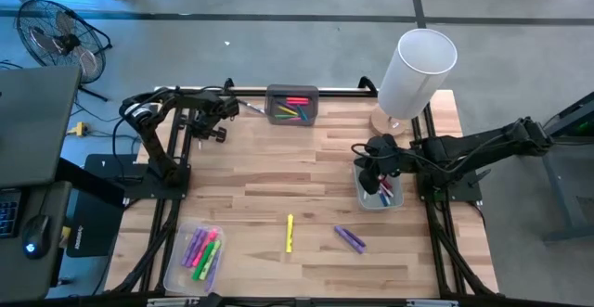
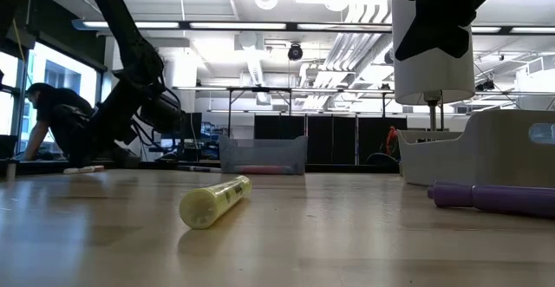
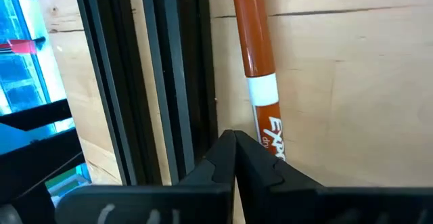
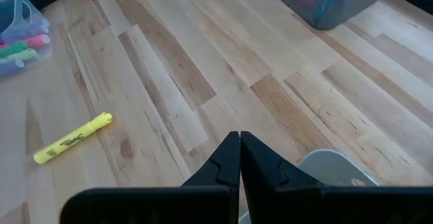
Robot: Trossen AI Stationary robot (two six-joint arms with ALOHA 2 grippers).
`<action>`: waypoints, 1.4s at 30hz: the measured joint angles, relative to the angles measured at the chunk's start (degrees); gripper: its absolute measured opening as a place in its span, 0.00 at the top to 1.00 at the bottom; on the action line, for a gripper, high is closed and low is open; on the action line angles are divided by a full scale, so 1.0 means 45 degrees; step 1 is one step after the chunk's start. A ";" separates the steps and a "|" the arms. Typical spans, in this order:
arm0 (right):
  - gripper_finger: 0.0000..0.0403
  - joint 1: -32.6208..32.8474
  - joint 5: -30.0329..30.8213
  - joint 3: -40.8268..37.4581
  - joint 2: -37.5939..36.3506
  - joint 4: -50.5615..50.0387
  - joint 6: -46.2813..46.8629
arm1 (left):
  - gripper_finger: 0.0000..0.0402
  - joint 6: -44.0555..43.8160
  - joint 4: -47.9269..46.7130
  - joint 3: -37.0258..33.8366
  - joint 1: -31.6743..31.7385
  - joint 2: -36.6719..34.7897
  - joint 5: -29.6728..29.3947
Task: Pick & Place Markers
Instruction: Put the brown marker pen into the gray bin
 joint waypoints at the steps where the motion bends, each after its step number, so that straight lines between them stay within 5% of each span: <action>1: 1.00 0.0000 -0.0005 0.0000 0.0000 0.0039 0.0000 | 1.00 -0.0165 -0.0063 0.0000 -0.0068 0.0003 0.0000; 35: 1.00 0.0034 -0.0168 0.0000 0.0005 0.0296 0.0578 | 1.00 -0.2235 -0.0329 0.0198 -0.3686 -0.0183 0.0751; 42: 1.00 0.0034 -0.0393 0.0000 0.0005 0.0298 0.0578 | 1.00 -0.1795 -0.0874 0.0534 -0.3758 -0.1470 0.1655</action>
